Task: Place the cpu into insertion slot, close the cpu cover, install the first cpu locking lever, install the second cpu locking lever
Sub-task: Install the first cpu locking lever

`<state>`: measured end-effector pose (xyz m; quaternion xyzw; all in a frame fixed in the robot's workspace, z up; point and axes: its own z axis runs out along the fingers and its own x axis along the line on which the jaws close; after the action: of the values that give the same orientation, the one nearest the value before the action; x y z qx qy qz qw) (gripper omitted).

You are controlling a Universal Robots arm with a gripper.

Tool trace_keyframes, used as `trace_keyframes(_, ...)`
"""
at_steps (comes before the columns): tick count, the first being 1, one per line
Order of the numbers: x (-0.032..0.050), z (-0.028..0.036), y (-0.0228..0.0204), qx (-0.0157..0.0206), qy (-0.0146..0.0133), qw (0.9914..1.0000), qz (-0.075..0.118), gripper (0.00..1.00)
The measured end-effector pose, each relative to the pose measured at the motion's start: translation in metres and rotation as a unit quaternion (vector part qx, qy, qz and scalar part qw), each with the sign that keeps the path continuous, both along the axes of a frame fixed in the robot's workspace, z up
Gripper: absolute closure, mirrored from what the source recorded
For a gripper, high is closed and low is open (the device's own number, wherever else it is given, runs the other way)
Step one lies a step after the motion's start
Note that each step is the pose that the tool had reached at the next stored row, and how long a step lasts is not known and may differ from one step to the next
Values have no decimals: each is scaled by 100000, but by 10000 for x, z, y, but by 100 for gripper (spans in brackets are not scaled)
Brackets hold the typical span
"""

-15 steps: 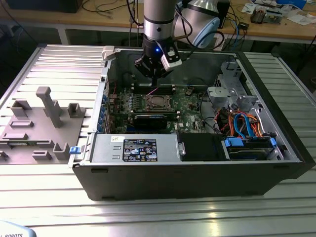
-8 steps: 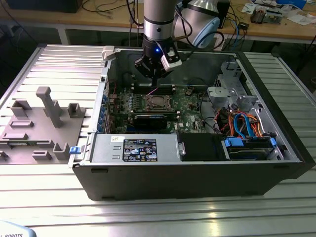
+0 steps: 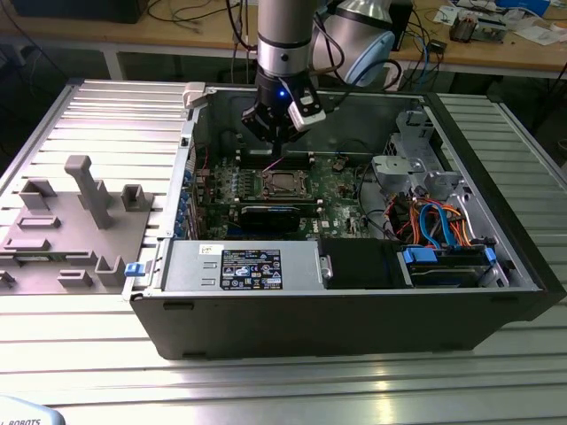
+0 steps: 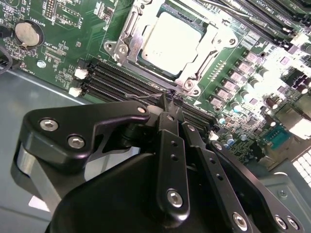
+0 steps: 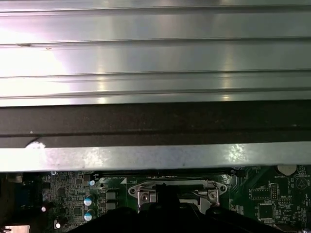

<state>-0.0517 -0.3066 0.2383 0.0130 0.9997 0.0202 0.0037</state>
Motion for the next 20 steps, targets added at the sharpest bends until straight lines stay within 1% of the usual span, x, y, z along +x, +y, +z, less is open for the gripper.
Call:
trace_keyframes(7,0,-68,0,-9,0,100000,99,89)
trace_keyframes(9,1,-85,0,-52,-2,99999,383,89)
trace_keyframes(10,2,-98,0,-104,-3,99995,978,89)
trace_keyframes(12,6,-106,1,-130,0,99993,1187,89)
trace_keyframes(16,6,-121,39,-123,-4,99989,1468,89)
trace_keyframes(18,6,-129,41,-126,-5,99974,2275,89)
trace_keyframes(20,10,-139,44,-129,1,99970,2434,89)
